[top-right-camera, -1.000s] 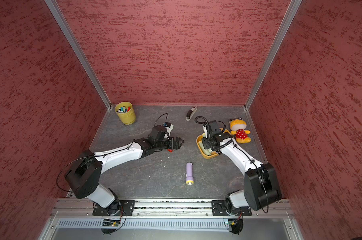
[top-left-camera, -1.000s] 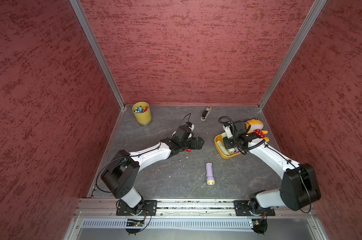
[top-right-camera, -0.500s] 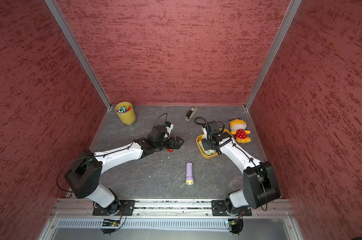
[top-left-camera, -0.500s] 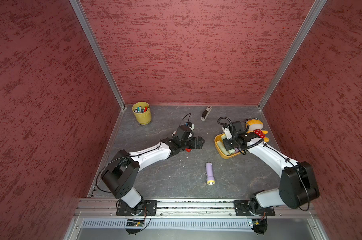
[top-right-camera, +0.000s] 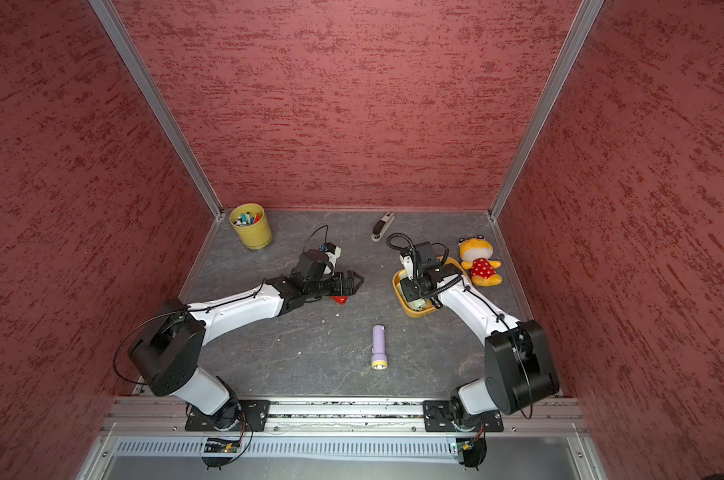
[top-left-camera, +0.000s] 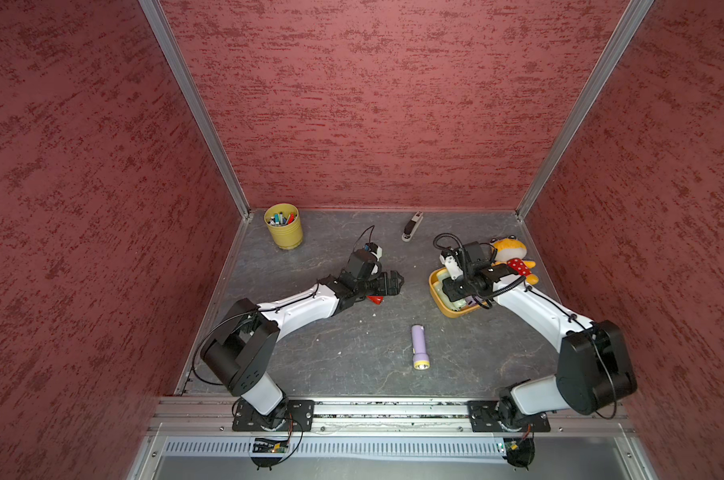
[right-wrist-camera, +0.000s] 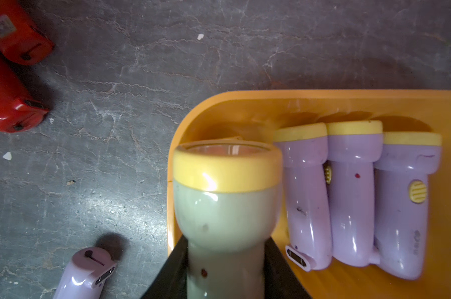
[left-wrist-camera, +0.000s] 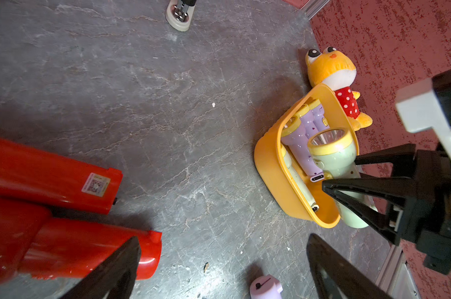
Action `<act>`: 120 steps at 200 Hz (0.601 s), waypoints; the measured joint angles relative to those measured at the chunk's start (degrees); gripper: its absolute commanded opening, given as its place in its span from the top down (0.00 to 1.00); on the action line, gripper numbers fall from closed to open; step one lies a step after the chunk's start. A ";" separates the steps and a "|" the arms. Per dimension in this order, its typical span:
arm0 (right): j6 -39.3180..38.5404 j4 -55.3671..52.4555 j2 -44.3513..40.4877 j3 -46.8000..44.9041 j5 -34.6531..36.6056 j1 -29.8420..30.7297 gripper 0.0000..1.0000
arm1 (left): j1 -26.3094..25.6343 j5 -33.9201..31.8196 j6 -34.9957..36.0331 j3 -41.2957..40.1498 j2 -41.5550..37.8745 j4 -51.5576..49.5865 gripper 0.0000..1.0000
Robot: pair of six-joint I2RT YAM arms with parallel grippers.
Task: Put the flashlights into the storage boxes
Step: Place the flashlight at the storage box.
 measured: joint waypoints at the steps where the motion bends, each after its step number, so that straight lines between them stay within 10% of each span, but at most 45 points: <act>1: 0.02 0.00 0.11 0.00 0.09 0.00 0.73 | 0.00 0.00 0.00 0.00 0.00 0.02 0.00; 120: 0.72 -0.33 6.75 2.97 5.46 -1.73 0.52 | 0.94 -0.85 -0.11 -0.11 -1.01 -0.46 0.01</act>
